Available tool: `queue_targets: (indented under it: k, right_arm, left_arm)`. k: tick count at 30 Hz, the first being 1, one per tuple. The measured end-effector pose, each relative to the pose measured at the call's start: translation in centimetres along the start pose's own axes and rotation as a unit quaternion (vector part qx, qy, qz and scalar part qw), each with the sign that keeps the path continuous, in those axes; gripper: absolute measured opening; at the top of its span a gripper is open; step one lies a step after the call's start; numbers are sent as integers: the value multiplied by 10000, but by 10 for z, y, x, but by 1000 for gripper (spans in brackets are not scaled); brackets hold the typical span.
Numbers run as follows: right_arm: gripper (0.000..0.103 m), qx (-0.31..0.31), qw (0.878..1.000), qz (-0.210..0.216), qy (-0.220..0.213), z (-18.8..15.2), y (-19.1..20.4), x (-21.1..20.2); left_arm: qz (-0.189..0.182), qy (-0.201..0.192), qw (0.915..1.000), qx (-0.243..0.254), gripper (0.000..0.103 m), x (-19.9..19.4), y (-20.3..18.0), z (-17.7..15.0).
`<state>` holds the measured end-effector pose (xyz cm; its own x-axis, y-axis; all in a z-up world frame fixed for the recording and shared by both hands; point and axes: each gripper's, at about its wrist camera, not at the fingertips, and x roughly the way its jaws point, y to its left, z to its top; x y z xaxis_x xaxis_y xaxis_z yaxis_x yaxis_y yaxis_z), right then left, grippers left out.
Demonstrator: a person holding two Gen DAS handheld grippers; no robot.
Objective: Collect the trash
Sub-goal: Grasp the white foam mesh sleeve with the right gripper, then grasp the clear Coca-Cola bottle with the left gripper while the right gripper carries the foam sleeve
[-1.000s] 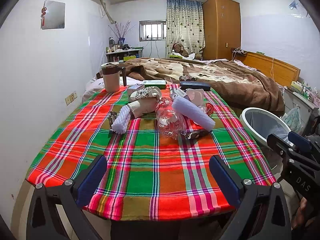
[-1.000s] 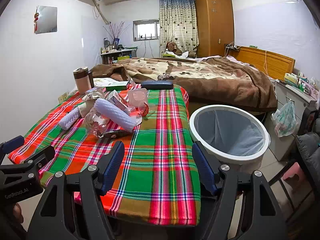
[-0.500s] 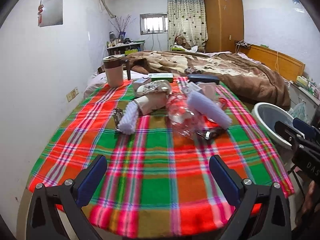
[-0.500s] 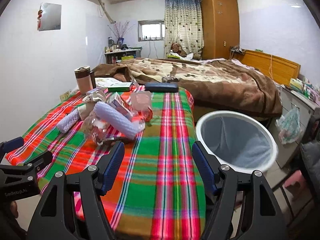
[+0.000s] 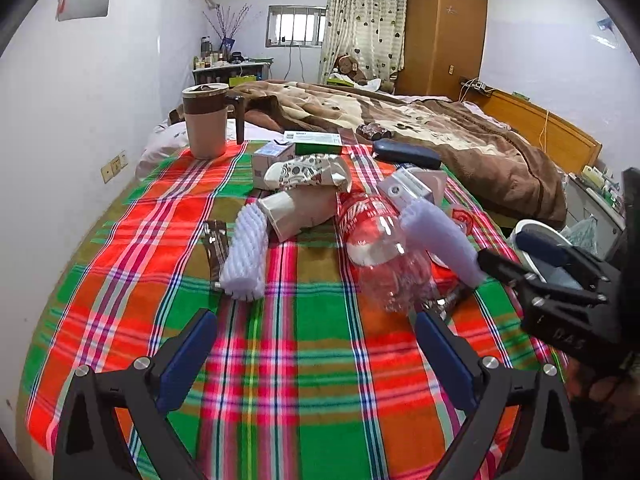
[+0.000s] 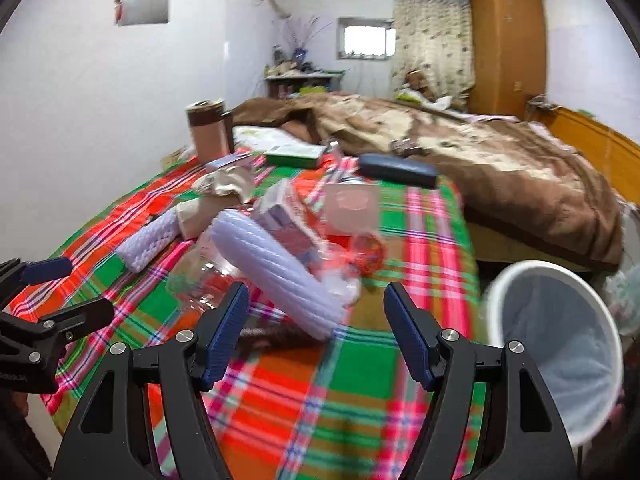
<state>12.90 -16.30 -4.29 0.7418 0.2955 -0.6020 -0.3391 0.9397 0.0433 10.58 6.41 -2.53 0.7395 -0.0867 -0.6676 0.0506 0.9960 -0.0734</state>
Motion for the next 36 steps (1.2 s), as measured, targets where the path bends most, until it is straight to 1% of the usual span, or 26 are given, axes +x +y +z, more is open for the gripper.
queue_targets:
  k: [2,4,7,9,11,13,15,17,19,23,30,33,36]
  right_arm:
    - [71,-143,9999,66,65,2,4,9]
    - [71,-323,9992,-42,248,5,7,21]
    - [71,-445,9978,-47,495,4,8,34]
    - [65,-479,9977,-81,472,3,7,36]
    - [49,-461,9977,-85,483,3,6,36]
    - [47,-414,9979,-30,498,5,4,40]
    - [41,-288,9985,82,466,5,-1,38]
    - [31,-168,9988,186,428,7,-4,39]
    - [29,-36,9987,292,406,6,-8,36]
    - [27,16,9989,295,350,6,-13,32]
    - [27,99,9998,-68,154,8,-26,14]
    - [27,163,9997,-184,62,9,-33,7]
    - [27,270,9992,-297,-36,9,-42,0]
  left_arm:
    - [-32,41,10000,-20,100,5,3,4]
    - [-97,94,9999,-67,100,10,6,8]
    - [-229,151,9995,-167,100,16,8,14]
    - [-344,198,9989,-231,100,20,9,18]
    - [-379,248,9987,-215,100,26,7,23]
    - [-429,292,9985,-193,101,30,4,26]
    - [-490,343,9980,-181,101,35,0,31]
    - [-500,356,9981,-111,101,40,-6,35]
    - [-522,383,9979,-76,101,45,-10,39]
    - [-641,480,9967,-96,101,57,-19,47]
    - [-634,575,9963,62,101,75,-34,55]
    - [-707,689,9951,-3,101,85,-36,56]
    - [-572,794,9952,7,101,99,-39,57]
